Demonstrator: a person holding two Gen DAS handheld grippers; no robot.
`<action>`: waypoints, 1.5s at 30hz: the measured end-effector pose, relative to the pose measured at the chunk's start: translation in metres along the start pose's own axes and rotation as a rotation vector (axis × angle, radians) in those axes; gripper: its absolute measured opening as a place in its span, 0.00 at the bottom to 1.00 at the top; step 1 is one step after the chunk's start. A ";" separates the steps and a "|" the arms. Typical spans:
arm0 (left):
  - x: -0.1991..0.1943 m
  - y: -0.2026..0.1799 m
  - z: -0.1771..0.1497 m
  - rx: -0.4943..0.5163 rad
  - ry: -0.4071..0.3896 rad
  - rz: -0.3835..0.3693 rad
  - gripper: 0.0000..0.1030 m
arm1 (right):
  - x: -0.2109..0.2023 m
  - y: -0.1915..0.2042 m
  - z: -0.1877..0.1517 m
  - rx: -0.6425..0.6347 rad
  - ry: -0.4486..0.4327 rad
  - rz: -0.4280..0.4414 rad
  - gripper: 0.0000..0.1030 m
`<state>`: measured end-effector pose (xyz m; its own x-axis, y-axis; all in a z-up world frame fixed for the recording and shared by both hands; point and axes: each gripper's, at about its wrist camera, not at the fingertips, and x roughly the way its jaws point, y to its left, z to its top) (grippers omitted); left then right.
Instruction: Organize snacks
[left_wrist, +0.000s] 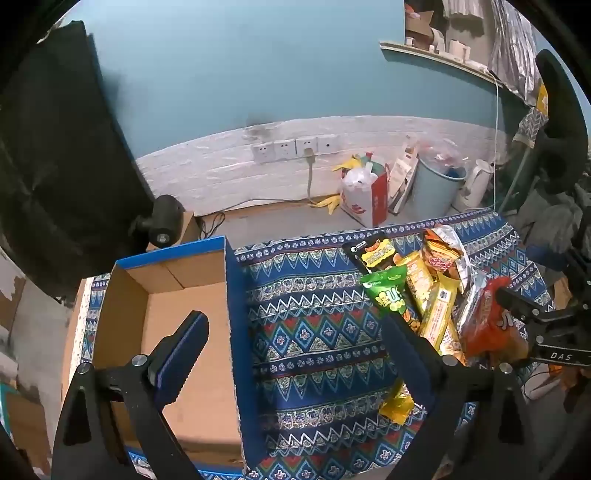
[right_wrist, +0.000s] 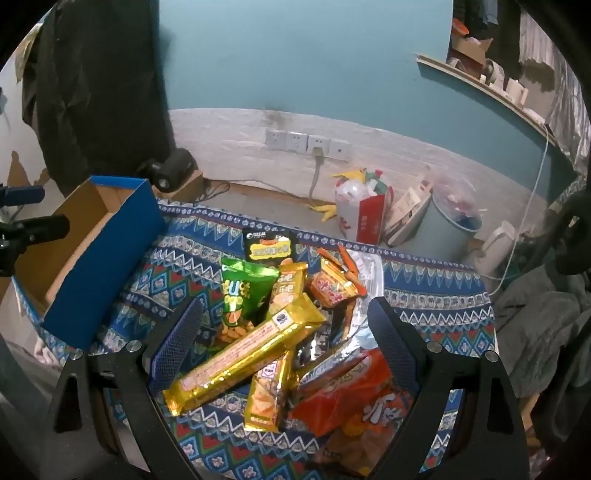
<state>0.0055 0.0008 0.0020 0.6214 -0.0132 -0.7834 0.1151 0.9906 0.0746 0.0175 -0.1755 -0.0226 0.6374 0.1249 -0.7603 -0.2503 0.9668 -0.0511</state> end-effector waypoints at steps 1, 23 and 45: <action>0.000 0.000 -0.001 -0.002 -0.001 0.000 0.93 | -0.003 -0.002 -0.001 0.001 -0.003 0.002 0.87; 0.003 -0.004 -0.004 0.001 0.002 -0.002 0.93 | -0.004 -0.008 -0.003 0.008 0.007 0.007 0.87; 0.004 -0.005 -0.006 0.001 0.001 -0.004 0.93 | -0.004 -0.007 -0.004 0.001 0.009 0.007 0.87</action>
<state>0.0026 -0.0038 -0.0049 0.6205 -0.0168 -0.7840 0.1185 0.9903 0.0726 0.0143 -0.1834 -0.0218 0.6292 0.1295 -0.7664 -0.2535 0.9663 -0.0449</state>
